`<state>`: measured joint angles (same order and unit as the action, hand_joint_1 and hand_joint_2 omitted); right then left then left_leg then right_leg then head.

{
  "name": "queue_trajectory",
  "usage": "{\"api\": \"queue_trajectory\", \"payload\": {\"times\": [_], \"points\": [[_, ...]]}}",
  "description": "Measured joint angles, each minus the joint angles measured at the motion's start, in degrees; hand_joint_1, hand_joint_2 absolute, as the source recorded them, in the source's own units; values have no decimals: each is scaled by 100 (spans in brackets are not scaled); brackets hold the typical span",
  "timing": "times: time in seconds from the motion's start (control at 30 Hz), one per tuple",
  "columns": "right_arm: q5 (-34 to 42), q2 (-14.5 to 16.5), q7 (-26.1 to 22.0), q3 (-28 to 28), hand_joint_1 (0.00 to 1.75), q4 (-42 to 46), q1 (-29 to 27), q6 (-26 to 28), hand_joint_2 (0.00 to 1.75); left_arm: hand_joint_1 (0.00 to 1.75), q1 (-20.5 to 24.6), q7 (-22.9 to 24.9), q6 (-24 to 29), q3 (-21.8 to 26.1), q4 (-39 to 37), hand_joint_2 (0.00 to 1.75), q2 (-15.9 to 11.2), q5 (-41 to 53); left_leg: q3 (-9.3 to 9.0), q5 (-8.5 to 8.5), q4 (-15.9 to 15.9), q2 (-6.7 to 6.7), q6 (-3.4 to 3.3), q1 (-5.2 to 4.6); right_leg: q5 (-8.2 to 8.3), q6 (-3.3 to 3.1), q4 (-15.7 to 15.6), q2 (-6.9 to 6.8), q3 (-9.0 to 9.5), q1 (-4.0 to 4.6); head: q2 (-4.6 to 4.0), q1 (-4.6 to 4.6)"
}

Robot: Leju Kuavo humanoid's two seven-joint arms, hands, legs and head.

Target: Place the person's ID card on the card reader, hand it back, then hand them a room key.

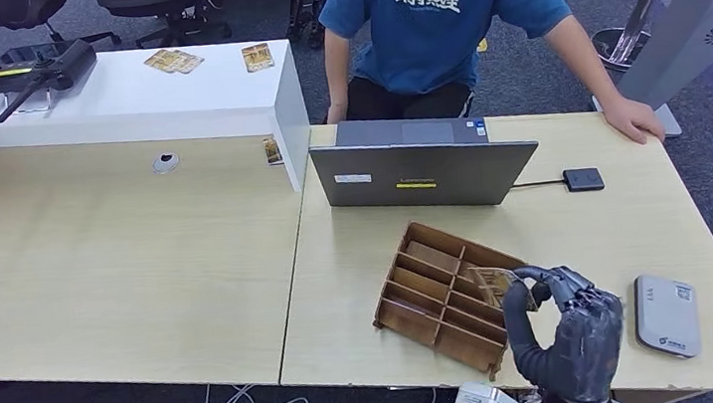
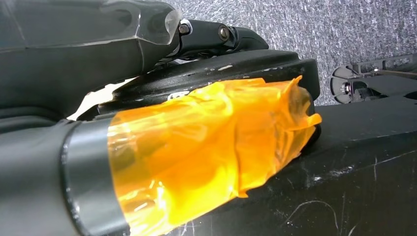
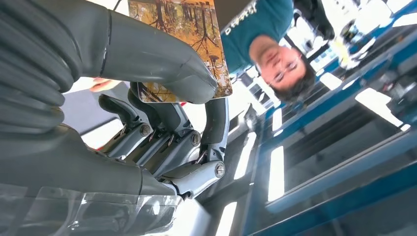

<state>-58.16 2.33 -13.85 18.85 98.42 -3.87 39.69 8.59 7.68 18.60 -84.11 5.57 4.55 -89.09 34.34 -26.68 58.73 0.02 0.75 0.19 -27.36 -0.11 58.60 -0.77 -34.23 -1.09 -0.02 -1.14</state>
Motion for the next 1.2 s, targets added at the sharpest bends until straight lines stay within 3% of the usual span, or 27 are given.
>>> {"api": "queue_trajectory", "payload": {"times": [0.23, 0.6, 0.83, 1.03, 1.2], "points": [[529, 97, 413, -157, 175, -80, 689, -5, 175, 0, -7, 8, -1, 0, 0, 0, 0, 251, -2, 4, 0, 2, 1, 0, 3, -1, 2, 4, 1, 0, 0, 0], [719, 76, 1282, -207, 175, -1016, 2690, -469, 175, 0, -9, 136, -49, -1, 0, 0, -2, 807, -6, 12, 0, 4, 4, 0, 9, -3, 5, 10, -1, 0, 0, -1], [91, 71, 1868, -209, 175, -1837, 3860, -734, 175, 0, -7, 196, -111, -2, 0, 0, -6, 1130, -4, 12, 1, 2, 4, 0, 10, -3, 6, 9, -2, 0, 0, 0], [-922, 72, 2442, -150, 175, -2635, 4842, -1085, 175, 0, -3, 251, -170, -2, 0, 0, -15, 1344, -3, 13, 1, 0, 5, 0, 11, -3, 6, 8, -2, 0, 0, 0], [-1503, 88, 2780, -24, 175, -3163, 5413, -1253, 175, 0, 0, 254, -197, -2, 0, 0, -20, 1386, -3, 13, 1, -4, 5, 0, 10, -2, 5, 4, -2, 0, 0, -1]]}}
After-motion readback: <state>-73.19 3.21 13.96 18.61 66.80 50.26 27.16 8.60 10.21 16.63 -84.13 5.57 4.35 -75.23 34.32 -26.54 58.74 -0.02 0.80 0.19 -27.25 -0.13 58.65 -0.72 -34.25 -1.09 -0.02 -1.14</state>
